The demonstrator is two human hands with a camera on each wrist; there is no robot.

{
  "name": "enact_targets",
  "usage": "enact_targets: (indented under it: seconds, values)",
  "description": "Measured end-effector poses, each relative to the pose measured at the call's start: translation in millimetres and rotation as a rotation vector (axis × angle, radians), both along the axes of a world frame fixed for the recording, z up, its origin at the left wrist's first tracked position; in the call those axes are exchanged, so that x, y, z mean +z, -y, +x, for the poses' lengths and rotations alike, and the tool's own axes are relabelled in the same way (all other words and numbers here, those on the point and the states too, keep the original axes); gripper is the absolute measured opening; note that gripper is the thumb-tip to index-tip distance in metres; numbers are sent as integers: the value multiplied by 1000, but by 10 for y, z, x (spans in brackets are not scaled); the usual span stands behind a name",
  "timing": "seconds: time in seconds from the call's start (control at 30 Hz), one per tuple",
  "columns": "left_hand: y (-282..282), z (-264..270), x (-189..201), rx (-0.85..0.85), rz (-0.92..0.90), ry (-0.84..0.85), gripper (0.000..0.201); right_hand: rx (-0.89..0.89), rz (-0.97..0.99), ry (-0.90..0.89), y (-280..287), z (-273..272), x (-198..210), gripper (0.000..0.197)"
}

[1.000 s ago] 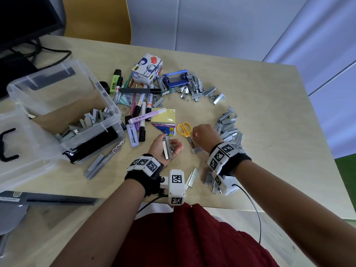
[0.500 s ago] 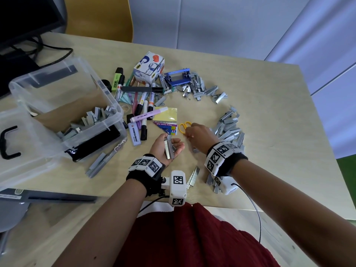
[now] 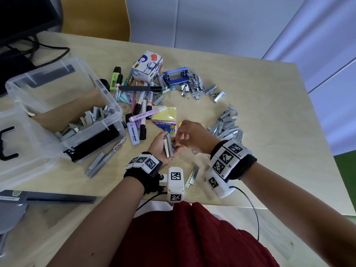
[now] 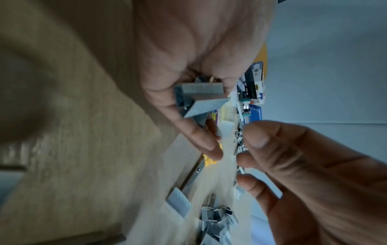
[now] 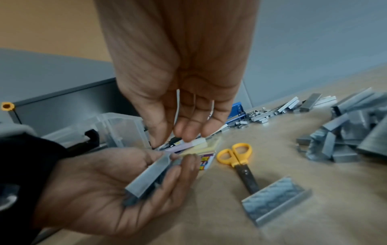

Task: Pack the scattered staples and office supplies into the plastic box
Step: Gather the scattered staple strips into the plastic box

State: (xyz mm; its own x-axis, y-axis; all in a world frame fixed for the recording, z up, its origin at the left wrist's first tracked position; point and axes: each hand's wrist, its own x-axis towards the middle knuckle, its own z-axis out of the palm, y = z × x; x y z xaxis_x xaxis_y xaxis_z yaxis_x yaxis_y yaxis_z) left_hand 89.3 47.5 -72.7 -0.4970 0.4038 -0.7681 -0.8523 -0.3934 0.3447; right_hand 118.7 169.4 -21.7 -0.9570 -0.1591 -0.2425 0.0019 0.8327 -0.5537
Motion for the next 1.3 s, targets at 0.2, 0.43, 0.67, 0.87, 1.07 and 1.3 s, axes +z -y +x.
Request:
enact_targets:
  seconds: [0.2, 0.43, 0.67, 0.87, 1.07, 1.3]
  values:
    - [85, 3, 2, -216, -70, -28, 53, -5, 13, -45, -76, 79, 54, 11]
    - [267, -136, -29, -214, -172, -118, 49, 341, 196, 138, 59, 434, -70, 16]
    - [355, -59, -64, -198, -195, -133, 45, 481, 297, 217, 288, 538, -259, 10]
    - [343, 19, -86, -145, -174, -89, 47, 336, 277, 148, 174, 393, -173, 2]
    - [215, 108, -90, -193, -36, -76, 50, 102, -1, -85, 168, 151, 77, 13]
    - [134, 82, -56, -243, -91, -79, 43, 121, 80, -71, -116, 296, 22, 13]
